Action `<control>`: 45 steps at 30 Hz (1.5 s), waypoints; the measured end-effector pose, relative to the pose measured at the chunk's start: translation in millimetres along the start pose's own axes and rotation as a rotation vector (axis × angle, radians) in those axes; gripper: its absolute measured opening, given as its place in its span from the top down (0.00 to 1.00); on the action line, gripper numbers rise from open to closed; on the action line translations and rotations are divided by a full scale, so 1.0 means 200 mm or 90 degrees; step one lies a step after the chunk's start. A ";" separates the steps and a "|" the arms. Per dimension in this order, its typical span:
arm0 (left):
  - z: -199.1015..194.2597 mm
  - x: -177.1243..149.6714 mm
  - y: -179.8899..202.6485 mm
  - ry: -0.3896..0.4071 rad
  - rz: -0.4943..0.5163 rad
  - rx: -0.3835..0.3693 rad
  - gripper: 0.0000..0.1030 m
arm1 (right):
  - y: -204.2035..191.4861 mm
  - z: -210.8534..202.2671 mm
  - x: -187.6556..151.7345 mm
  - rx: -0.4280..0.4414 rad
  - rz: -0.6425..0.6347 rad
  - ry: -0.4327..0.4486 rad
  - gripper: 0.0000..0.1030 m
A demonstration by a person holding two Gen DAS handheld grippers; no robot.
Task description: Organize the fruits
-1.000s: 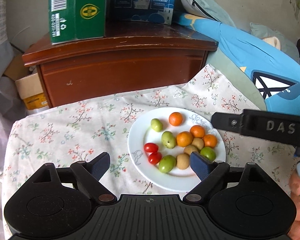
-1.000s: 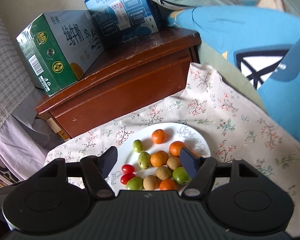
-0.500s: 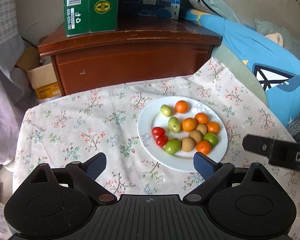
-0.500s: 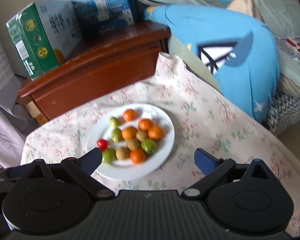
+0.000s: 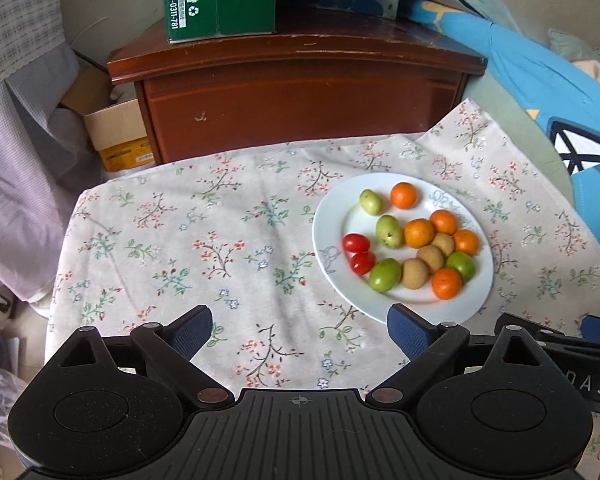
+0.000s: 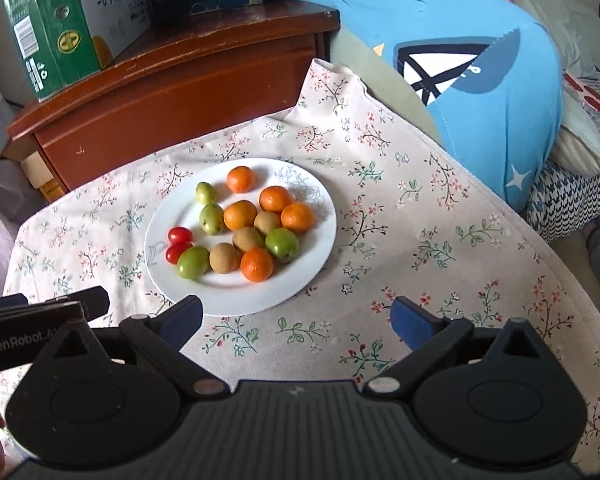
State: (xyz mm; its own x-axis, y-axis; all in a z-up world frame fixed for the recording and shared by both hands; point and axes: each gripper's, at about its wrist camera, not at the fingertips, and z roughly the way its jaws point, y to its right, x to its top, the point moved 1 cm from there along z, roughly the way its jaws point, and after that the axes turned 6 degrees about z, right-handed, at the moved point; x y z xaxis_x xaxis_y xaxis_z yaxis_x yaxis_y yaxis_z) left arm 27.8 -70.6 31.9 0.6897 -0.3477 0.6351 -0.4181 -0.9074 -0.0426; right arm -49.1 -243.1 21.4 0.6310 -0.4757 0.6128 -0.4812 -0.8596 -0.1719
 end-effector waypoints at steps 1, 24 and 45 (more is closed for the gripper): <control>0.00 0.00 0.00 -0.001 0.001 0.003 0.07 | 0.00 0.01 0.00 -0.003 -0.002 -0.002 0.03; 0.11 0.01 0.02 -0.023 0.007 0.029 0.07 | -0.03 0.13 0.00 -0.037 -0.007 -0.018 0.02; 0.24 -0.01 0.04 -0.046 0.021 0.039 0.07 | -0.05 0.23 0.00 -0.046 -0.023 -0.023 0.02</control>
State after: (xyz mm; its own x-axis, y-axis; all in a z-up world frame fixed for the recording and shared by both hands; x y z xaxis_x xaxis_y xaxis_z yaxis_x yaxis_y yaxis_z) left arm 51.2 -89.1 -5.8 0.7179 -0.3911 0.5759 -0.4053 -0.9074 -0.1109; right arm -16.9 -243.7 -11.9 0.6701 -0.4518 0.5889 -0.4993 -0.8615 -0.0927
